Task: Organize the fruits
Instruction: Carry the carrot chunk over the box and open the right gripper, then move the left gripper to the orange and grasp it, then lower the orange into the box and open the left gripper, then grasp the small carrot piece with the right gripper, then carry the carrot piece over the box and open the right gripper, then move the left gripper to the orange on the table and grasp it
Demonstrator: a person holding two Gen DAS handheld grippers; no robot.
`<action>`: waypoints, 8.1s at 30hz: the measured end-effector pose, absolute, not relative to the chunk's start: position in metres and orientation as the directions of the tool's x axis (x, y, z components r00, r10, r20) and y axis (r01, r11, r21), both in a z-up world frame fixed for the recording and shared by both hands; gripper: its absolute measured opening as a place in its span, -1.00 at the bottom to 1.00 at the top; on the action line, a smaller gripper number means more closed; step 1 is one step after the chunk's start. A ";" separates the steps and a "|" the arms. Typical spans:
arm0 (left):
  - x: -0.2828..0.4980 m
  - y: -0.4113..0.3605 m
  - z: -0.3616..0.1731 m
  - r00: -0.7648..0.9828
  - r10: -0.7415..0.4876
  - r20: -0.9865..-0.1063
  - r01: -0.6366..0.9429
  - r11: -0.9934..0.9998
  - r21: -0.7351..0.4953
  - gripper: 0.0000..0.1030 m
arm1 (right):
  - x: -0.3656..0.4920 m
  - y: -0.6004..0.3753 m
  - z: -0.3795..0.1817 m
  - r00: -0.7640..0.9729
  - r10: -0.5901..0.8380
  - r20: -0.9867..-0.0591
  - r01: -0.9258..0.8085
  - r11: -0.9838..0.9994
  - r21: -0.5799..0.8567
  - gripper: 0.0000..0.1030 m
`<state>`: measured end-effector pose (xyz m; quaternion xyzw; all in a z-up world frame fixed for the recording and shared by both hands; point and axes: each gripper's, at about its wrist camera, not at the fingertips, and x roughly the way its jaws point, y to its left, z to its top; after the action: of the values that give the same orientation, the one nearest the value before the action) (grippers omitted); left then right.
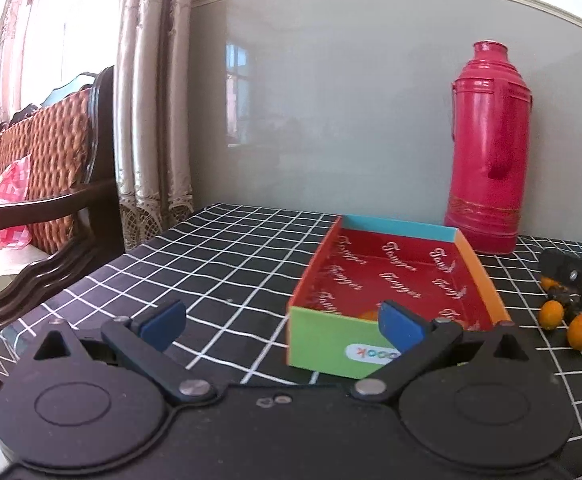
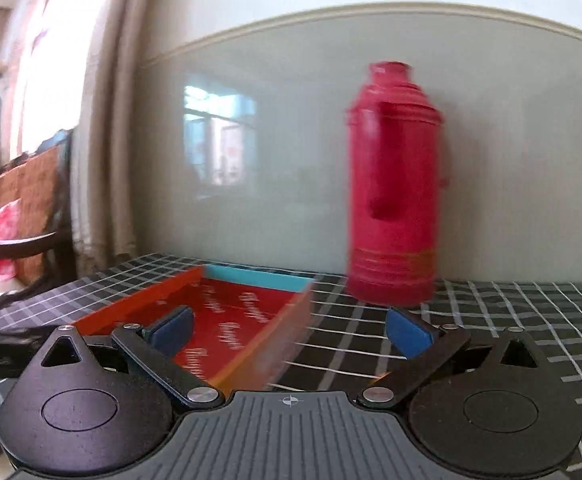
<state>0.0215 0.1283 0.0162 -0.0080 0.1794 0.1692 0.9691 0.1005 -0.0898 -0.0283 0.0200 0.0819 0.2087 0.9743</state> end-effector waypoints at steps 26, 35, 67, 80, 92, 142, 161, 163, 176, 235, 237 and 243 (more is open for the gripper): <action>0.043 0.032 0.011 0.933 0.136 -0.334 -0.126 0.991 0.052 0.85 | 0.091 -0.203 -0.023 0.965 0.201 -0.170 -0.192 0.979 0.073 0.97; 0.056 -0.018 0.001 0.935 0.013 -0.355 -0.002 0.999 0.032 0.75 | 0.093 -0.242 -0.030 0.971 0.118 -0.207 -0.109 0.993 0.054 0.97; 0.116 -0.080 -0.033 0.842 -0.128 -0.524 0.152 0.988 0.002 -0.45 | 0.116 -0.292 -0.051 0.939 0.052 -0.339 -0.028 0.997 0.075 0.97; 0.080 -0.010 0.002 0.930 0.026 -0.367 -0.008 0.999 0.050 -0.45 | 0.117 -0.243 -0.041 0.938 0.145 -0.314 -0.113 0.987 0.118 0.97; 0.068 0.062 0.011 0.921 0.201 -0.334 -0.201 0.979 0.034 0.76 | 0.117 -0.186 -0.042 0.907 0.242 -0.344 -0.239 0.970 0.052 0.96; 0.032 0.148 0.016 0.865 0.367 -0.343 -0.381 0.924 0.028 0.86 | 0.152 -0.124 -0.045 0.863 0.322 -0.388 -0.304 0.946 0.109 -0.64; 0.027 0.158 0.013 0.852 0.380 -0.361 -0.392 0.919 0.042 0.86 | 0.113 -0.027 -0.038 0.824 0.531 -0.197 -0.536 0.844 0.035 0.05; 0.028 0.157 0.013 0.853 0.375 -0.363 -0.387 0.921 0.042 0.86 | 0.108 -0.038 -0.033 0.837 0.529 -0.140 -0.526 0.848 0.058 0.45; 0.032 0.140 0.014 0.868 0.350 -0.353 -0.361 0.932 0.036 0.86 | 0.123 -0.104 -0.030 0.904 0.392 -0.169 -0.369 0.917 0.151 0.82; 0.095 -0.043 -0.011 0.928 -0.003 -0.373 0.026 0.998 0.056 0.86 | 0.106 -0.297 -0.033 0.976 0.038 -0.216 -0.006 0.989 0.149 0.84; 0.102 -0.049 -0.013 0.921 -0.015 -0.388 0.039 0.998 0.054 0.86 | 0.106 -0.303 -0.034 0.975 0.028 -0.222 0.006 0.989 0.150 0.84; 0.119 -0.059 -0.019 0.910 -0.030 -0.414 0.048 0.998 0.032 0.87 | 0.108 -0.317 -0.038 0.971 0.002 -0.237 0.037 0.987 0.157 0.84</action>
<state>0.1187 -0.0588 -0.0194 0.0208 0.2117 -0.0200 0.9769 0.1083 -0.3167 -0.0376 0.0804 0.1191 -0.0088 0.9896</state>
